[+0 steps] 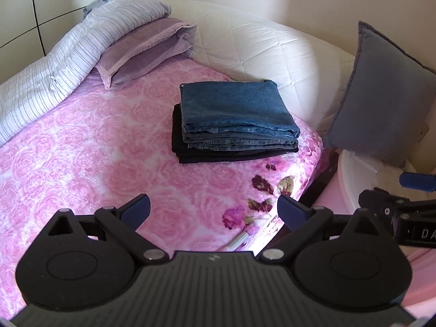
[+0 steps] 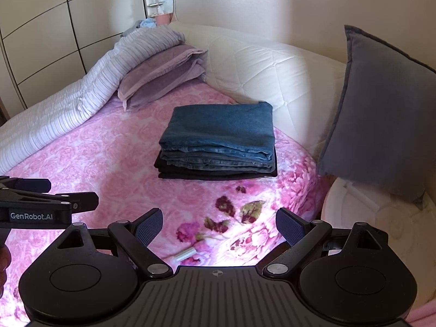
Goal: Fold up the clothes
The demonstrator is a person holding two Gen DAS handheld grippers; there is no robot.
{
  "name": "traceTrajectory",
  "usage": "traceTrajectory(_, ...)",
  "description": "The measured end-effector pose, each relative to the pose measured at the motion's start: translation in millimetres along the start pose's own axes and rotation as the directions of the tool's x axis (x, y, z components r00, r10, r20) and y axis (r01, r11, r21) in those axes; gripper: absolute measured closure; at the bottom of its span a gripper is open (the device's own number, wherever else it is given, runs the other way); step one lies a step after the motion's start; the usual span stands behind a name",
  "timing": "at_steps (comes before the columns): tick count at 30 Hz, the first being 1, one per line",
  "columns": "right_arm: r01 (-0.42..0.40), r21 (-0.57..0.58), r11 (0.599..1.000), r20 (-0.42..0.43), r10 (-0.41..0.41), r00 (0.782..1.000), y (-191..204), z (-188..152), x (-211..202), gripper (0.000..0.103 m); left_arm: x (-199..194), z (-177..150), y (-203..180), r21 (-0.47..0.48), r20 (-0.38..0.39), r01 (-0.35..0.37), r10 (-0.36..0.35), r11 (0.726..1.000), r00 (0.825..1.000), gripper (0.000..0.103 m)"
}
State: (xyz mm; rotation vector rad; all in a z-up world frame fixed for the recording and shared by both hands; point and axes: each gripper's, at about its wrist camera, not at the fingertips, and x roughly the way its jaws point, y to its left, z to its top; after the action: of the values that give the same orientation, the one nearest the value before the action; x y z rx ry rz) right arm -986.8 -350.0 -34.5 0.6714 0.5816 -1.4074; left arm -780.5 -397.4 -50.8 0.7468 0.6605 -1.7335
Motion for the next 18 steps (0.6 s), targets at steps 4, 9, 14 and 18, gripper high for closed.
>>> traceTrajectory(4, -0.004, -0.012, 1.000, 0.002, 0.004, 1.000, -12, 6, 15, 0.010, 23, 8, -8, 0.027, 0.001, -0.035, 0.035, 0.999, 0.999, 0.005)
traceTrajectory(9, -0.002, 0.001, 1.000, -0.015, 0.002, 1.000, -27, 12, 38, 0.010, 51, 13, -10, 0.004, -0.032, -0.039, 0.039, 0.999, 0.999, 0.005)
traceTrajectory(14, -0.009, 0.017, 1.000, -0.038, 0.010, 0.999, -36, 22, 62, 0.010, 71, 15, -14, -0.001, -0.048, -0.047, 0.047, 0.999, 0.998, 0.005)
traceTrajectory(18, -0.016, -0.001, 1.000, -0.051, 0.016, 0.999, -35, 27, 76, 0.010, 80, 17, -13, -0.018, -0.056, -0.050, 0.049, 0.999, 0.997, 0.005)
